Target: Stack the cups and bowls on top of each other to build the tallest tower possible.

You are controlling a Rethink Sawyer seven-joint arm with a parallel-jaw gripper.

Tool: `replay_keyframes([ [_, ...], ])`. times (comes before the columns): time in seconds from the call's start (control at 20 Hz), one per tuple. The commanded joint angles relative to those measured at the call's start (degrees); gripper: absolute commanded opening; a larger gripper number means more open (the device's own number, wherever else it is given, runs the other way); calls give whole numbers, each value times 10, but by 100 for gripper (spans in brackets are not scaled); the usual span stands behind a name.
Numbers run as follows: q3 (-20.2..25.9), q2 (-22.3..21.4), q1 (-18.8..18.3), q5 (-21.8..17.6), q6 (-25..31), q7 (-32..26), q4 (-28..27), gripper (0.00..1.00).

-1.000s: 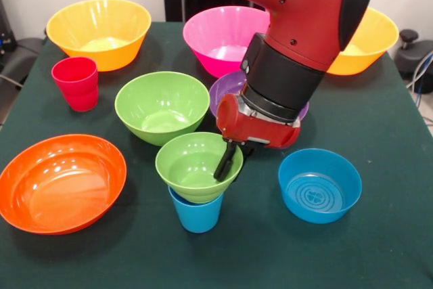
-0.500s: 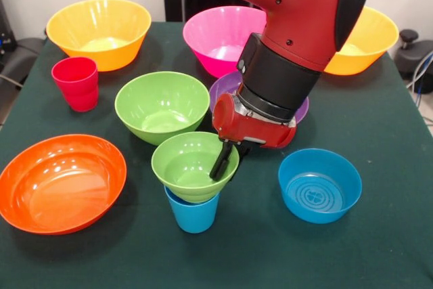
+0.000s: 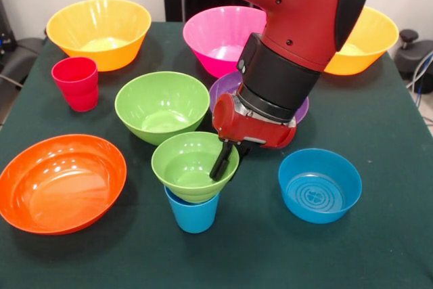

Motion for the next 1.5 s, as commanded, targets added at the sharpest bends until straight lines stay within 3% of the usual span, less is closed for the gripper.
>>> replay_keyframes([
  [0.05,59,40,-11,-47,-7,-8,-20,0],
  [1.5,78,34,-40,-55,18,-59,-30,0],
])
